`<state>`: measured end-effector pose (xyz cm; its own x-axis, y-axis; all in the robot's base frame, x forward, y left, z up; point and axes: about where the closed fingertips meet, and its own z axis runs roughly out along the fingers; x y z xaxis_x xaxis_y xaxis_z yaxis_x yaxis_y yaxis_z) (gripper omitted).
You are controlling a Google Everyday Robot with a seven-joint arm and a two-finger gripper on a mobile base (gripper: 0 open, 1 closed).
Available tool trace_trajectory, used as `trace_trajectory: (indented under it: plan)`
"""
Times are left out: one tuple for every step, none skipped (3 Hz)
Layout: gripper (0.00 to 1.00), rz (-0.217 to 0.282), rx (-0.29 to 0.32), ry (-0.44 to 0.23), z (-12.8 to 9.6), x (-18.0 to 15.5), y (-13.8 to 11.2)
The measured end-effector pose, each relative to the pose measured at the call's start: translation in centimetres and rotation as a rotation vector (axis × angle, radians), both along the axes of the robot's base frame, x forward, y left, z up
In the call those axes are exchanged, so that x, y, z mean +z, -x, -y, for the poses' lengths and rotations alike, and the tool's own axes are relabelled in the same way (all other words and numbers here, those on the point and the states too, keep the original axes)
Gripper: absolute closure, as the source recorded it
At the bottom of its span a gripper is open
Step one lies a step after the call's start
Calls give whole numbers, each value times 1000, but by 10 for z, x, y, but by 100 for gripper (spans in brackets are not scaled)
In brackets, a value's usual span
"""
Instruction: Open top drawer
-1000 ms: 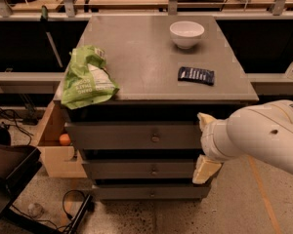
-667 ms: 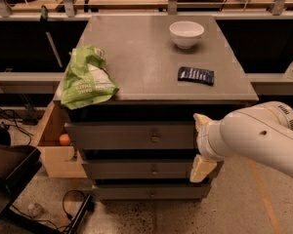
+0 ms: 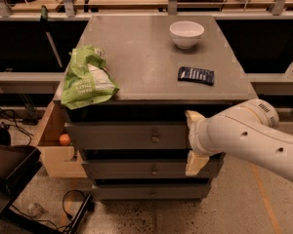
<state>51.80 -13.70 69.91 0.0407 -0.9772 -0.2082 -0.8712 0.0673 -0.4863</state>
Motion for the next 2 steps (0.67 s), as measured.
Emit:
trace_trajectory:
  plan:
    - [0, -2, 14, 21, -5, -15, -11]
    - [0, -14, 6, 34, -7, -32, -19]
